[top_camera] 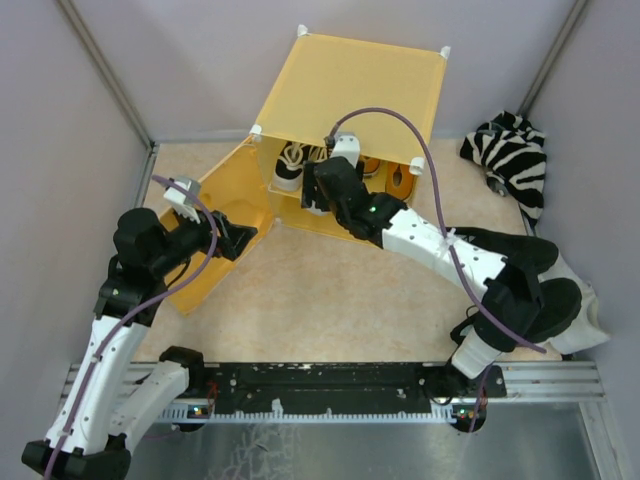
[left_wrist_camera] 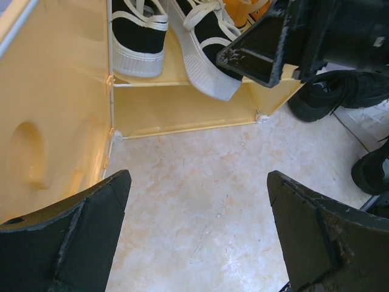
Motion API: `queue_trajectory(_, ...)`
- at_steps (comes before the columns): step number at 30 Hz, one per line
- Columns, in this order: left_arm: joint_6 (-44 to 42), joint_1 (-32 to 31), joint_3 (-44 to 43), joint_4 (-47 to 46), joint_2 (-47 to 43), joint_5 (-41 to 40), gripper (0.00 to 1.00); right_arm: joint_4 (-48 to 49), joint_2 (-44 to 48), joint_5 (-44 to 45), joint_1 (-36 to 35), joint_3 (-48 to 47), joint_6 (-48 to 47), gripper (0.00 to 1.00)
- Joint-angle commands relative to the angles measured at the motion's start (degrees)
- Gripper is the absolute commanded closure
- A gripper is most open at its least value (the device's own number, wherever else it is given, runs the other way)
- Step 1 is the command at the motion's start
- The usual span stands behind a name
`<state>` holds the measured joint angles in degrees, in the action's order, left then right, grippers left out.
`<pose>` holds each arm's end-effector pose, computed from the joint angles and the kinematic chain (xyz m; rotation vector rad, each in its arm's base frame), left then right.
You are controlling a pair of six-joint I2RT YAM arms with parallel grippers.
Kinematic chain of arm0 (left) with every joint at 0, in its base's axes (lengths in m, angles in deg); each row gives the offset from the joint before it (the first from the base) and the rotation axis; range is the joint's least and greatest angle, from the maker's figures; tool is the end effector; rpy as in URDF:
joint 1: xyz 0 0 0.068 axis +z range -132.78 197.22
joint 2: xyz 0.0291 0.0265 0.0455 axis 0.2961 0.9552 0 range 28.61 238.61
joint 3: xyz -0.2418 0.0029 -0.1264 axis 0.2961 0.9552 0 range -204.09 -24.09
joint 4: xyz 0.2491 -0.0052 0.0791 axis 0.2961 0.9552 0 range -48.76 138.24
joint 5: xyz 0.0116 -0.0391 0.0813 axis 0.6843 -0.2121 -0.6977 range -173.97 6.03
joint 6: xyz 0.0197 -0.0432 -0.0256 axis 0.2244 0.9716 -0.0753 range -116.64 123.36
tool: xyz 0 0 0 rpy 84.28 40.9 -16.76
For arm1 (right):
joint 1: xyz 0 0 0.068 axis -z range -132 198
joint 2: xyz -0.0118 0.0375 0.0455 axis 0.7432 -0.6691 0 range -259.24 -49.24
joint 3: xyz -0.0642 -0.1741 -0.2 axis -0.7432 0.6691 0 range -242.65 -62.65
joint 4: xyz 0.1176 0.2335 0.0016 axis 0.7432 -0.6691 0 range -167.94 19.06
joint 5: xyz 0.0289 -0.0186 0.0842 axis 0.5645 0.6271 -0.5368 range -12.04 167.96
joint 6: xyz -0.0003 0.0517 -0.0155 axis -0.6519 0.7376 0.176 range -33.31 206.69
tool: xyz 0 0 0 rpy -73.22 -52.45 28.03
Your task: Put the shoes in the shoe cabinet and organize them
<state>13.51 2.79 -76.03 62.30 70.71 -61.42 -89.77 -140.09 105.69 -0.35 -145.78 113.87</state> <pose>0.1516 -0.0532 0.3707 0.3566 1.7625 -0.6559 0.2576 0.2648 0.3569 -0.0664 1.9944 0.3620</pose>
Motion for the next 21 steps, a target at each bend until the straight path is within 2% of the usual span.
queue_trajectory(1, -1.0, -0.2, -0.6, -0.5, -0.9, 0.1, 0.01, 1.8, -2.0, 5.3, 0.0, 0.4, 4.0, 0.23)
queue_trajectory(5, -1.0, -0.3, -0.5, -0.6, -1.0, 0.1, 0.01, 3.7, -3.2, 8.1, 0.0, 1.8, 4.6, 0.25)
queue_trajectory(9, -1.0, -0.3, -0.4, -0.6, -1.0, 0.1, 0.01, 9.7, -2.2, 11.1, 0.0, 5.6, 3.0, 0.37)
queue_trajectory(11, -1.0, -0.4, -0.3, -0.6, -1.0, 0.0, 0.01, 10.5, -2.0, 12.0, 0.0, 6.3, 2.0, 0.48)
queue_trajectory(15, -1.0, -0.4, -0.3, -0.8, -0.8, 0.1, 0.01, 10.9, -2.4, 13.3, 0.0, 6.3, -0.3, 0.8)
queue_trajectory(17, -1.0, -0.4, -0.3, -0.8, -0.9, 0.1, 0.01, 12.4, -2.4, 14.1, 0.0, 6.7, -3.2, 0.92)
queue_trajectory(19, -1.0, -0.5, -0.4, -0.8, -0.8, 0.0, 0.01, 14.1, -2.3, 15.6, -0.1, 7.0, -6.8, 0.97)
queue_trajectory(21, -1.0, -0.5, -0.4, -0.8, -0.9, 0.0, 0.01, 17.6, -2.0, 16.1, 0.0, 7.7, -13.9, 0.99)
